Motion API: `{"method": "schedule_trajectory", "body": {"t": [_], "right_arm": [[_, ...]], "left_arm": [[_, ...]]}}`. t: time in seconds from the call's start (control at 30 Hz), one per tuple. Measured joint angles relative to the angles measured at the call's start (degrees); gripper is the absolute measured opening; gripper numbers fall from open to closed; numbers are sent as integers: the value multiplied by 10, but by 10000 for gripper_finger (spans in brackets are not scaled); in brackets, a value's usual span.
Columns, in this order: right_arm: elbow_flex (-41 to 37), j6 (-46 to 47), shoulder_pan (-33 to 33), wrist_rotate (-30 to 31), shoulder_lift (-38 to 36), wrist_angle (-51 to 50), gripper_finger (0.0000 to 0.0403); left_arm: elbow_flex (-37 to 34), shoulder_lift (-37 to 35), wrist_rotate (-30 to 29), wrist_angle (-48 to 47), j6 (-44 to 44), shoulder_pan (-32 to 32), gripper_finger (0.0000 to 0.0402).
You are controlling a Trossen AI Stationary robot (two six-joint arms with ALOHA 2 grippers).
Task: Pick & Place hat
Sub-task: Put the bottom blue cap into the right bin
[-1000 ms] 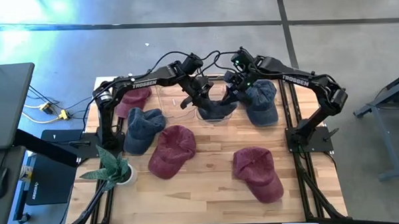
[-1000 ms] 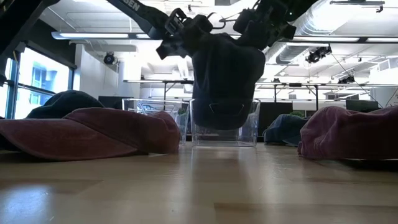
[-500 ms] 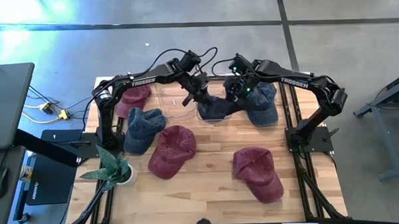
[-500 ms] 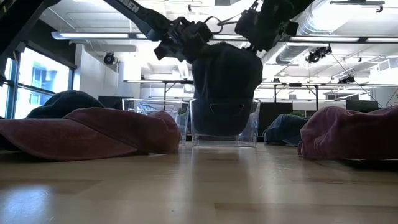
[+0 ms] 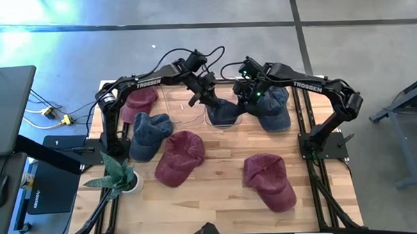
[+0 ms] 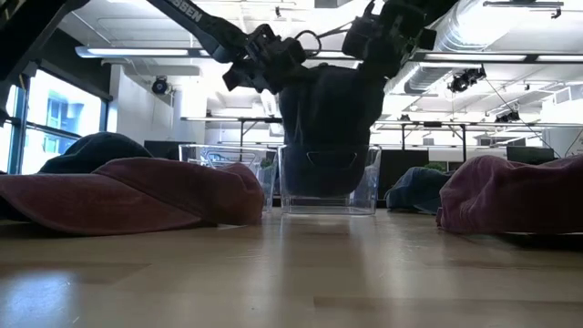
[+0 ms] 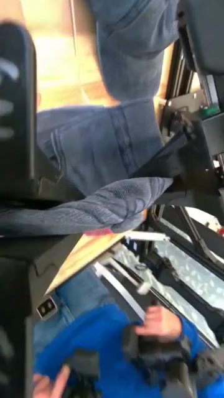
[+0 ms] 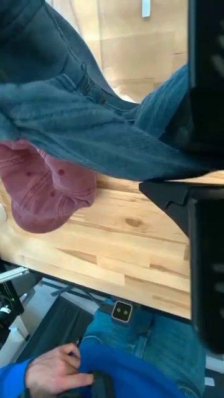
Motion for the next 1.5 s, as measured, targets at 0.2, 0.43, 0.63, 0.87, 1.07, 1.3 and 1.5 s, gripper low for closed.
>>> {"method": "schedule_trajectory", "body": {"t": [0.2, 0.43, 0.63, 0.87, 1.07, 1.3, 1.5], "right_arm": [[0, -37, -14, -58, 0, -1, 9], [0, -71, -18, -69, -2, -5, 5], [0, -107, -29, -101, -4, -25, 4], [0, -157, -57, -134, -5, -42, 3], [0, -230, -83, -118, -5, -38, 4], [0, -308, -107, -12, -3, 40, 5], [0, -313, -141, 13, 16, 104, 5]], "left_arm": [[0, 0, -9, -78, 79, -1, 153], [0, 0, -95, -163, 218, -2, 182], [-1, -7, -85, -213, 294, -1, 154], [1, -30, -77, -223, 344, -1, 61], [0, -37, -93, -208, 347, 0, 12], [0, -47, -203, -166, 356, 21, 8], [0, -47, -262, -117, 356, 48, 4]]}}
